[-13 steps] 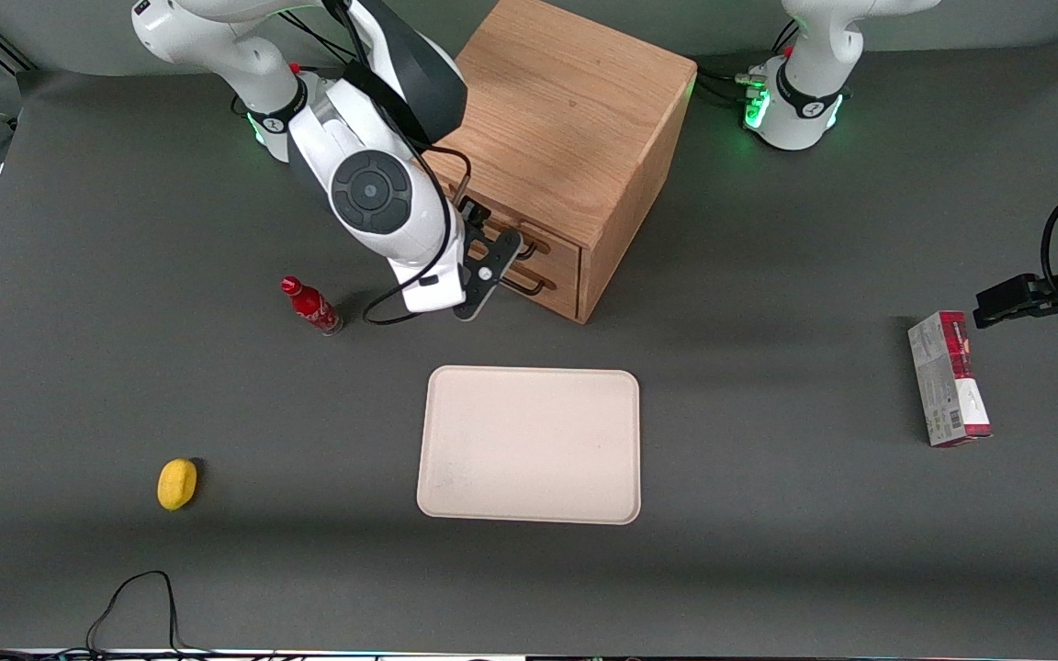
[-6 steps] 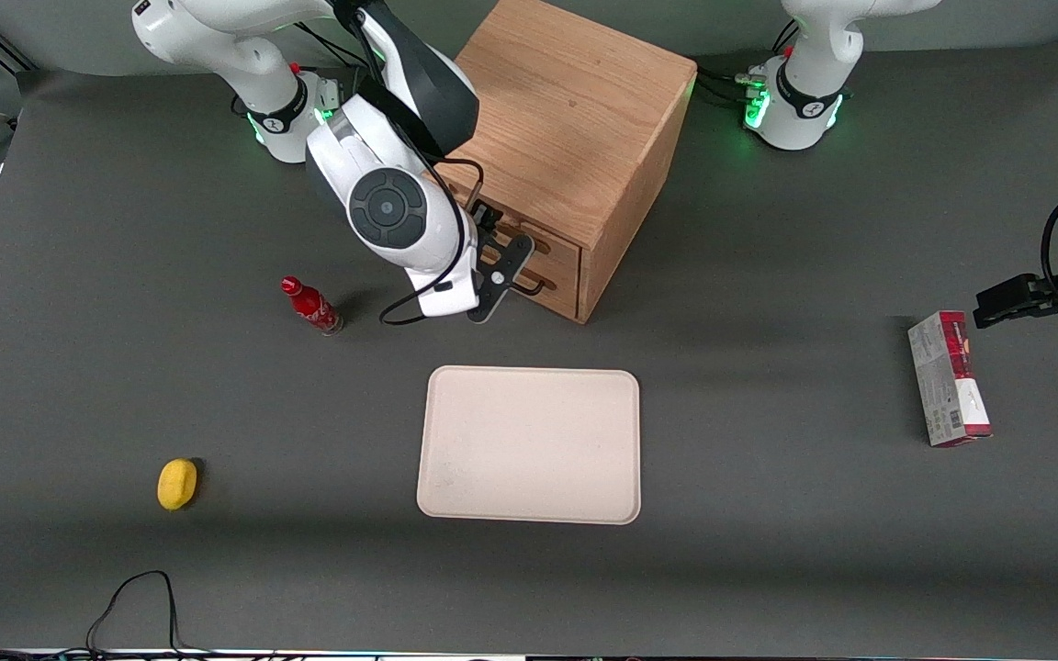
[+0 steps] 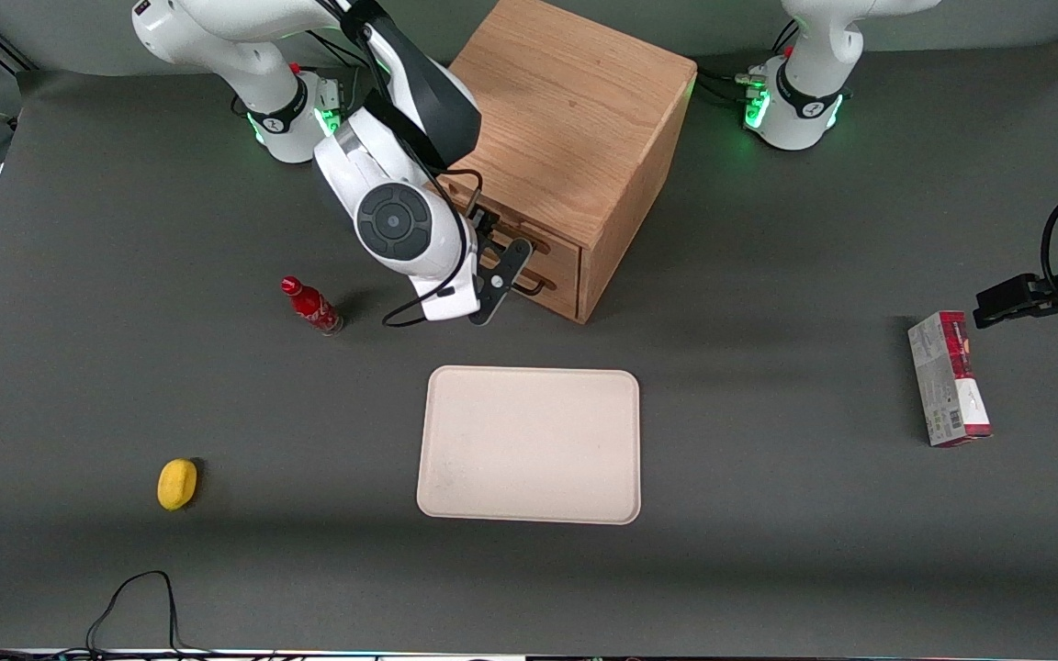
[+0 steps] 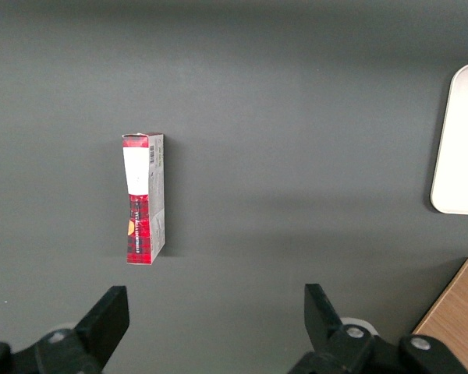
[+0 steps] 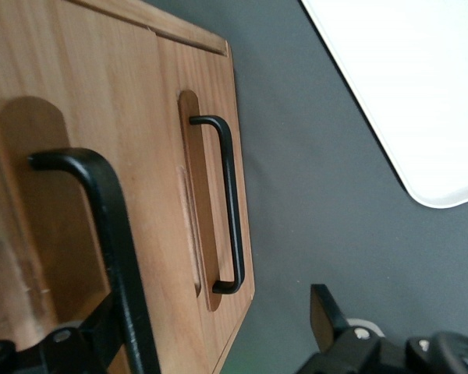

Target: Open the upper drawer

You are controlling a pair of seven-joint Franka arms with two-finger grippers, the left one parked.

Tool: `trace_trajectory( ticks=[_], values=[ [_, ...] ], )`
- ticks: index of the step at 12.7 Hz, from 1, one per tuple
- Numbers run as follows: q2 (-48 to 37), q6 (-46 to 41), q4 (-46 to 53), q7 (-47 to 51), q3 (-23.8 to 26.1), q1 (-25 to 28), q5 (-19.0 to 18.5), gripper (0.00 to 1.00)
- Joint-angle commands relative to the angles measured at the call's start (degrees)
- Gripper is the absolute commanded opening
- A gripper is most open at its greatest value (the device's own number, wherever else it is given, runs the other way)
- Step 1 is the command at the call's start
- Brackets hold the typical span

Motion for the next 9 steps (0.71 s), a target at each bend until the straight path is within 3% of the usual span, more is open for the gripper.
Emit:
trace_trajectory(
  ticks=[1,9],
  values=[
    [0.1,1.2,-0.8,-2.0,-0.8,-0.1,1.0,1.00],
    [0.7,1.2,2.2,-2.1,-1.9,-3.1,0.8,1.00]
  ],
)
